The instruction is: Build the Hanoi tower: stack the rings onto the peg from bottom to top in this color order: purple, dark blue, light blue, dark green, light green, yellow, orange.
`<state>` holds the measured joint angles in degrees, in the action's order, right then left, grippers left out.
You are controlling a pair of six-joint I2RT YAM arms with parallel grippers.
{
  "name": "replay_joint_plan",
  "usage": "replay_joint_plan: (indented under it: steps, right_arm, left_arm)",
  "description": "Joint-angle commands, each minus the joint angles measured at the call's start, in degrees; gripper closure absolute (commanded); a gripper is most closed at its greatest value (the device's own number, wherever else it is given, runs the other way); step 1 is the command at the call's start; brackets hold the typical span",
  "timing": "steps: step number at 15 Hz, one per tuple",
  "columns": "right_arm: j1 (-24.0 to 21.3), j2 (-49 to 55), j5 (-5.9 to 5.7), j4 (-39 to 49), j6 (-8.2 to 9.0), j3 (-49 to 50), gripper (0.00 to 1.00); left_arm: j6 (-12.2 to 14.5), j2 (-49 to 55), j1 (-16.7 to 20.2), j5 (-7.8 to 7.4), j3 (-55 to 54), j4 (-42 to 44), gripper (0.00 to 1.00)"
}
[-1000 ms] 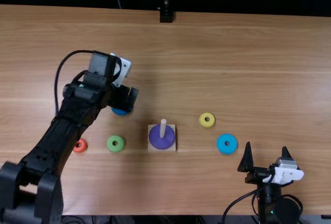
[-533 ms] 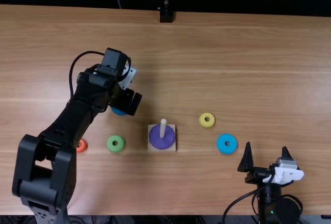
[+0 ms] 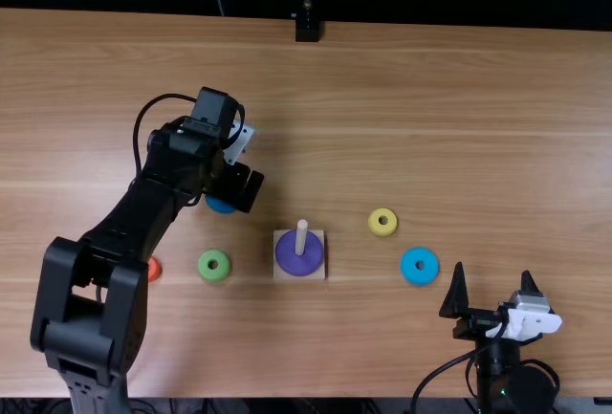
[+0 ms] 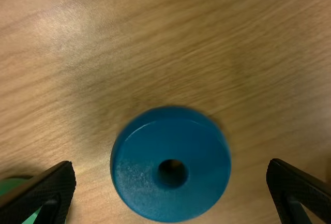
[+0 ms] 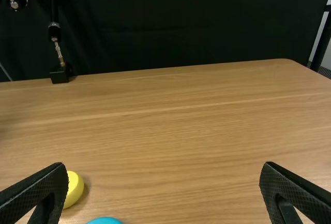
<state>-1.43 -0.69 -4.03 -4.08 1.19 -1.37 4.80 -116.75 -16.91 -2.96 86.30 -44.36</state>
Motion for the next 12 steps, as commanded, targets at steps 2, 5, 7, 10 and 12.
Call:
replay_joint_plan:
  steps: [2, 5, 7, 10, 12]
  right_arm:
    - [-0.5, 0.69, 0.34, -0.84, -0.03, 0.58, 0.0]
    - [-0.5, 0.69, 0.34, -0.84, -0.03, 0.58, 0.0]
    - [-0.5, 0.69, 0.34, -0.84, -0.03, 0.58, 0.0]
    - [-0.5, 0.69, 0.34, -0.84, -0.03, 0.58, 0.0]
    - [-0.59, 0.69, 0.34, -0.84, -0.03, 0.58, 0.0]
  left_arm:
    - [1.21, -2.69, -0.41, 0.54, 1.85, -0.15, 0.0]
    - [1.21, -3.05, -0.41, 0.54, 1.85, -0.15, 0.0]
    - [1.21, -3.4, -0.41, 0.43, 1.59, -0.36, 0.0]
    - [1.32, -3.31, -0.58, 0.64, -0.35, -0.36, 1.0]
    - [1.43, -3.13, -1.46, 0.64, -1.22, -0.36, 1.0]
